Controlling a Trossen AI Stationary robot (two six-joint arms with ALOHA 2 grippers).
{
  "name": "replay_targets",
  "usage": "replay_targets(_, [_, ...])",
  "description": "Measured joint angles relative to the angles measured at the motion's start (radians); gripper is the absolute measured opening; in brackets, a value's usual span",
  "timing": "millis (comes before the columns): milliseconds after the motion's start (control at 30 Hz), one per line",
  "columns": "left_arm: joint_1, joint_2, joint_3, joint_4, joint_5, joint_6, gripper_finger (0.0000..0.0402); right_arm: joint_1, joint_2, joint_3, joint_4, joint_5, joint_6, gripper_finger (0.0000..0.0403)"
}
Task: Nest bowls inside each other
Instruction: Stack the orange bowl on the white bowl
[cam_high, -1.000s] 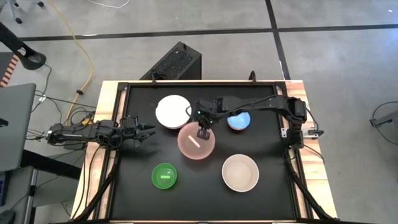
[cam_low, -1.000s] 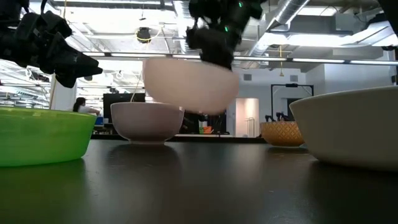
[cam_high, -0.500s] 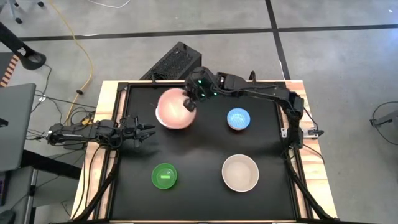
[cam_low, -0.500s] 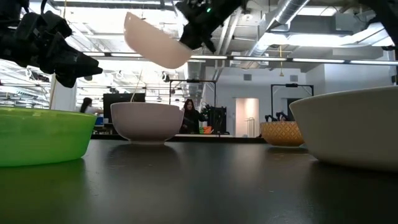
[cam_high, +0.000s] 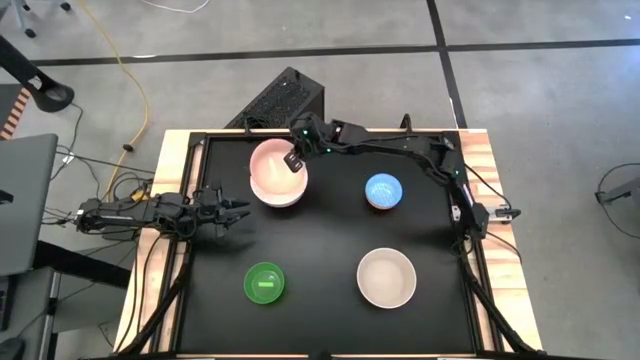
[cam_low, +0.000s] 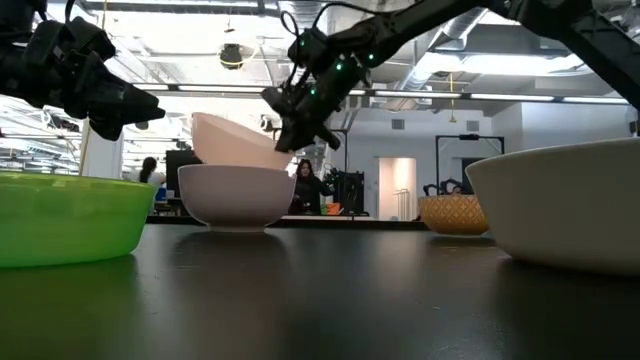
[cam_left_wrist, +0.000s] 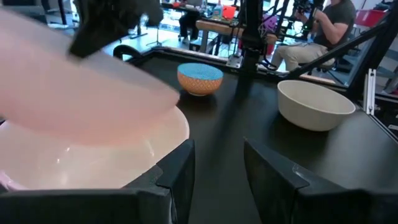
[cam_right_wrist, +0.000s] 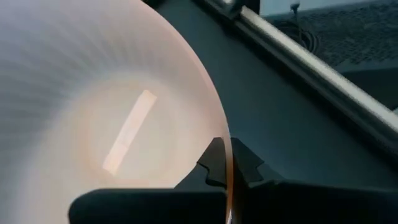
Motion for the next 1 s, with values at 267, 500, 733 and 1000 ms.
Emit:
replay_targets(267, [0.000, 0.000, 0.000, 0.000, 0.000, 0.002, 0.0128, 0.002, 0.030, 0.002, 0.019, 0.015, 0.021, 0.0006])
replay_targets(500, [0.000, 0.000, 0.000, -0.001, 0.000, 0.002, 0.0128, 0.003, 0.031, 0.001, -0.019, 0.020, 0.018, 0.0006])
replay_targets(733, [0.000, 0.000, 0.000, -0.001, 0.000, 0.002, 0.0128, 0.005, 0.031, 0.001, -0.023, 0.021, 0.019, 0.0050])
replay_targets(1000, [0.000, 0.000, 0.000, 0.000, 0.000, 0.001, 0.0128, 0.025, 0.031, 0.001, -0.024, 0.038, 0.007, 0.0103])
